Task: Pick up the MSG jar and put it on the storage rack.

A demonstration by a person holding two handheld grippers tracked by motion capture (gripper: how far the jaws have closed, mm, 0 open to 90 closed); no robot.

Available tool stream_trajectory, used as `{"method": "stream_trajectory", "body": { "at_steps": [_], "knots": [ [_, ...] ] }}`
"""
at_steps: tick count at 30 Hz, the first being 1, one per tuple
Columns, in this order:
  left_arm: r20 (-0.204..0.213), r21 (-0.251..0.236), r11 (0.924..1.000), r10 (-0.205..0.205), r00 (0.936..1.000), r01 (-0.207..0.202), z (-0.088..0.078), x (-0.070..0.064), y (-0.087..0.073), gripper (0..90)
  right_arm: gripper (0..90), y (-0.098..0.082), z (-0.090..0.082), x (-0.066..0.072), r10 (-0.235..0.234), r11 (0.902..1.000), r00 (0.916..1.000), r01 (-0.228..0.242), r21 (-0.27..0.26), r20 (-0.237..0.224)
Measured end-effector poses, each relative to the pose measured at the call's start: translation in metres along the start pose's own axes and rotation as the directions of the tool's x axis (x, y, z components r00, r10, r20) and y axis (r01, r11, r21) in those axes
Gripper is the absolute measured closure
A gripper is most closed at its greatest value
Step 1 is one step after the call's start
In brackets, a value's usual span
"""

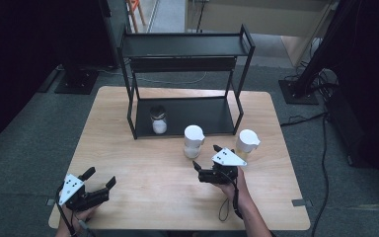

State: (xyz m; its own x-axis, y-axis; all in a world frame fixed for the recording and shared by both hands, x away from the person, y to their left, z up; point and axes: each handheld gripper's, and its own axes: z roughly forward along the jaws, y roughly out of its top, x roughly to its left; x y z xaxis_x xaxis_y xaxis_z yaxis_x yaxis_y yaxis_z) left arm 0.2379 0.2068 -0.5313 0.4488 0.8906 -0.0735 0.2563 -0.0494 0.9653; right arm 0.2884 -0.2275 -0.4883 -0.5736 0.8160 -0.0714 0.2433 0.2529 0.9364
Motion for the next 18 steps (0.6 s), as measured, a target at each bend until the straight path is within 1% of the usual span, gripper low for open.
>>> {"method": "stream_trajectory", "body": {
  "at_steps": [3, 7, 13, 18],
  "knots": [
    [0.000, 0.000, 1.0000, 0.001, 1.0000, -0.001, 0.000, 0.000, 0.000, 12.2, 9.7, 0.002, 0.003, 0.002, 0.000, 1.0000, 0.9999, 0.000, 0.004, 0.014],
    [0.001, 0.000, 1.0000, 0.001, 1.0000, -0.001, 0.000, 0.000, 0.000, 12.2, 9.7, 0.003, 0.006, 0.003, 0.004, 1.0000, 0.9999, -0.004, 0.005, 0.014],
    [0.002, -0.001, 1.0000, 0.002, 1.0000, -0.002, 0.000, 0.000, 0.000, 12.2, 9.7, 0.006, 0.013, 0.004, 0.006, 1.0000, 1.0000, -0.006, 0.003, 0.006],
    [0.005, -0.003, 1.0000, 0.002, 1.0000, -0.002, -0.001, 0.000, 0.000, 12.2, 9.9, 0.009, 0.021, 0.002, 0.005, 1.0000, 1.0000, -0.005, 0.007, 0.001]
  ]
}}
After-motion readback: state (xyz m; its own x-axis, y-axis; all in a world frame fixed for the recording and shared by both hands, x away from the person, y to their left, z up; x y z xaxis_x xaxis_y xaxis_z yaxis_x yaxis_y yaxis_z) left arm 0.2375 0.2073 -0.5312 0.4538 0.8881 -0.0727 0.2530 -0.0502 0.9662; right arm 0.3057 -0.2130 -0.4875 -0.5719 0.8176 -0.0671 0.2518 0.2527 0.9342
